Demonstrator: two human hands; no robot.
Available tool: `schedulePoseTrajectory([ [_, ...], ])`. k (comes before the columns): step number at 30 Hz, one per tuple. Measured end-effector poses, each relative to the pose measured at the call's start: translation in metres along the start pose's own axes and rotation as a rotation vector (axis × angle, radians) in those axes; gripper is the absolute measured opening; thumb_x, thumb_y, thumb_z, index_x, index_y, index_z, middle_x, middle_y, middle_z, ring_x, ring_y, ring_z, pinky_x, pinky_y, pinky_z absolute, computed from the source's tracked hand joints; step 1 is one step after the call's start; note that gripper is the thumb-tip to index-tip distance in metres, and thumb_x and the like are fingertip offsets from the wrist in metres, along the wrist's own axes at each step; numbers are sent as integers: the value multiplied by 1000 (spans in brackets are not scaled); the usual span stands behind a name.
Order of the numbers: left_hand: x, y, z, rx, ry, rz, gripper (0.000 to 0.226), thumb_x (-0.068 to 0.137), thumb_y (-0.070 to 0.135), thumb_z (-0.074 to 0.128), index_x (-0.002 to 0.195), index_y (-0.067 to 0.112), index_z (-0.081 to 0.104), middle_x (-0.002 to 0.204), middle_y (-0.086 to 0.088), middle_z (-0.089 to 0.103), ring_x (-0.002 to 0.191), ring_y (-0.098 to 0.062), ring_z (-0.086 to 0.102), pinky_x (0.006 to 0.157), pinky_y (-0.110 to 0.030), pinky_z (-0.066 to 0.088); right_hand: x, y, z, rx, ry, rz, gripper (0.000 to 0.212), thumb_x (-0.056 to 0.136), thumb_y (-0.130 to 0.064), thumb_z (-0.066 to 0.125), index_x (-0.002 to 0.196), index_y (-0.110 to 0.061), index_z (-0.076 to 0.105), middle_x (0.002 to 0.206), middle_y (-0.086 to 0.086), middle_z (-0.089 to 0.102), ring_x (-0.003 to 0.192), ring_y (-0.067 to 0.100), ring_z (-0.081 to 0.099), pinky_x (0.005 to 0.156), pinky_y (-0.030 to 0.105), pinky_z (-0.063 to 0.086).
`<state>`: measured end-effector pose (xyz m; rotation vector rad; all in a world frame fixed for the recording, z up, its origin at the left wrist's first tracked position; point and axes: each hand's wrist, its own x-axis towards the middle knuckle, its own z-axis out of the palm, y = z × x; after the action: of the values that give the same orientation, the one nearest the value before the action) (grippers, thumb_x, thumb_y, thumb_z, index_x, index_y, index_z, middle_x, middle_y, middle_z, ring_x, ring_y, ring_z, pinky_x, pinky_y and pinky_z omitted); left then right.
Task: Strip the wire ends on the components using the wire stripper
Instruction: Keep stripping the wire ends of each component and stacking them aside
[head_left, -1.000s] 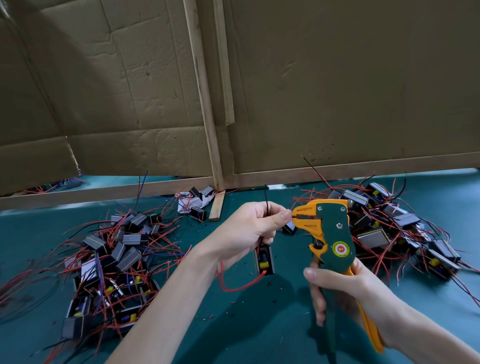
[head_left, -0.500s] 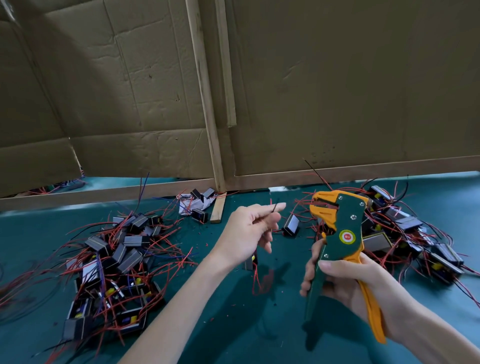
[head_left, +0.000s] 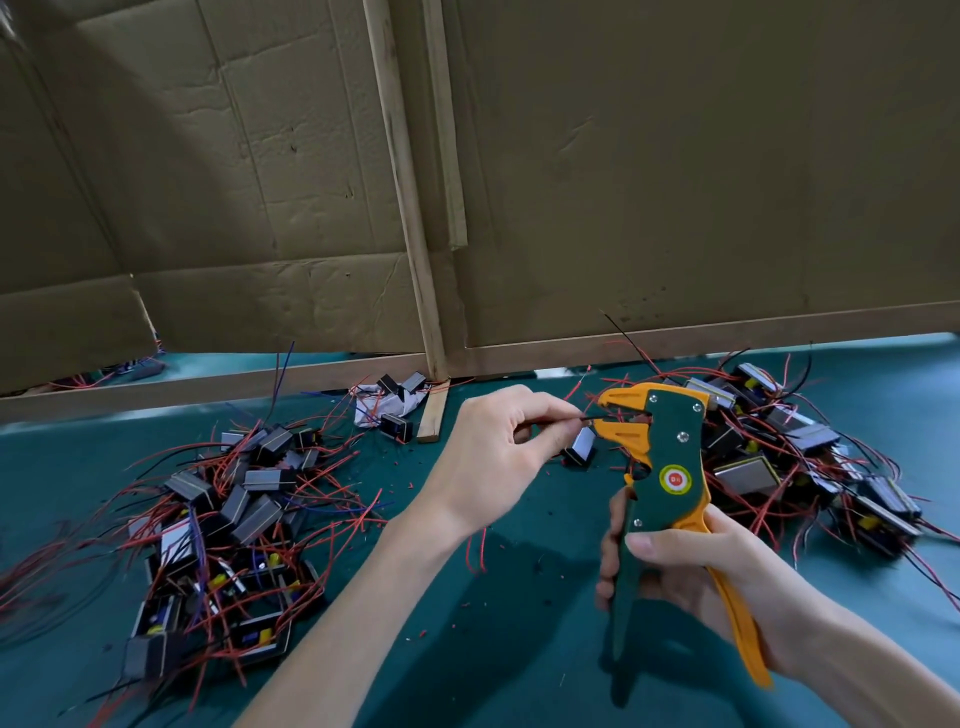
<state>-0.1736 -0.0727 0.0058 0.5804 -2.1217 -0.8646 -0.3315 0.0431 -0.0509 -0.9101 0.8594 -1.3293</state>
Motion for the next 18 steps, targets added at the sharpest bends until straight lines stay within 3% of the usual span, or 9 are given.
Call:
schedulePoseTrajectory([
  [6,0,4,-2,-11,-39,-27,18,88,18,68,82,35,71,81,0,65,65,-14,51,63,-27,40,-2,-1,4,-3,12,-7,29,56,-7,79,81,0,67,75,32,58,67,45,61,65,51,55],
  [9,1,4,-5,-40,-69,-42,18,88,17,68,81,33,71,79,5,63,63,-3,50,62,-17,38,-3,-1,4,-27,24,-1,29,55,-9,81,79,-1,67,73,32,58,65,44,61,64,50,55],
  [13,1,5,-8,-38,-114,-43,15,88,19,68,79,30,71,79,-3,62,62,-5,46,60,-14,35,-8,-1,6,-99,34,13,43,51,-23,94,77,-4,65,67,28,57,59,39,59,60,46,54],
  [18,2,6,-14,-55,-164,-40,12,84,28,67,78,37,71,86,-12,62,66,-16,49,63,-20,37,-15,1,18,-166,146,2,33,55,-28,84,67,-8,61,53,22,51,42,30,50,45,36,48],
])
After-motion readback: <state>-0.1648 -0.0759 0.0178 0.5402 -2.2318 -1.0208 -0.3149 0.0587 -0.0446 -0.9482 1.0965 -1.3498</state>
